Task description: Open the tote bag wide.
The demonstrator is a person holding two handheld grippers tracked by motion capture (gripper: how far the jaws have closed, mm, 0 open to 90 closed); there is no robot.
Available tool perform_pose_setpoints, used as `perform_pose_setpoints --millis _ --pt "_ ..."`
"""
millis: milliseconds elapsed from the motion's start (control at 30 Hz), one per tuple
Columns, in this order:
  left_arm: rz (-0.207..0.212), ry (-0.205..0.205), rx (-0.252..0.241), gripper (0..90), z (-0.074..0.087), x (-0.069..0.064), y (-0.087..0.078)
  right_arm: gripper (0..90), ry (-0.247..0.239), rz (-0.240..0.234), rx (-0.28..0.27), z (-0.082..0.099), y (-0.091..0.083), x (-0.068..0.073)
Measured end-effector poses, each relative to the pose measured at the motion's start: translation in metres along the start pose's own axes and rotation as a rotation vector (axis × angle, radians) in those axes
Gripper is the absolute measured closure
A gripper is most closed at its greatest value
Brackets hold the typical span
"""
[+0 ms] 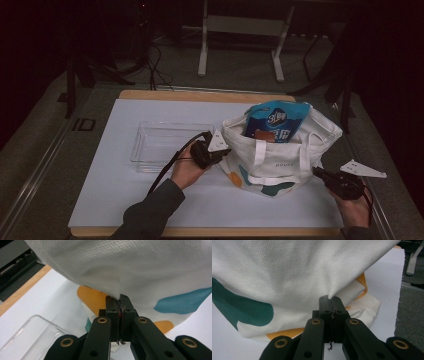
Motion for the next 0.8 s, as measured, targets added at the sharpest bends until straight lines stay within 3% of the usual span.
perform_pose_setpoints --millis 333,633,667,800 --pt "0.003 0.016 0.03 88.9 0.011 -0.001 0.002 89.9 0.0 0.0 0.0 0.004 -0.001 0.003" --pt "-0.005 0.03 0.079 89.0 0.026 -0.004 0.011 89.9 -0.01 0.016 0.042 0.017 0.004 0.003" --pt "-0.015 0.041 0.099 89.1 0.031 -0.005 0.015 89.9 -0.023 0.029 0.082 0.026 0.009 0.003" --pt "-0.013 0.035 0.109 89.1 0.033 -0.006 0.016 89.9 -0.012 0.034 0.099 0.031 0.012 0.002"
Point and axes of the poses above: each handheld gripper's, and its own axes: y roughly forward along the jaws, z roughly out of its underside, x roughly to its left, the point moved 10 cm from there along y, roughly forward along the jaws, and after that the axes turned 7 degrees about -y, right-handed, at the moved point
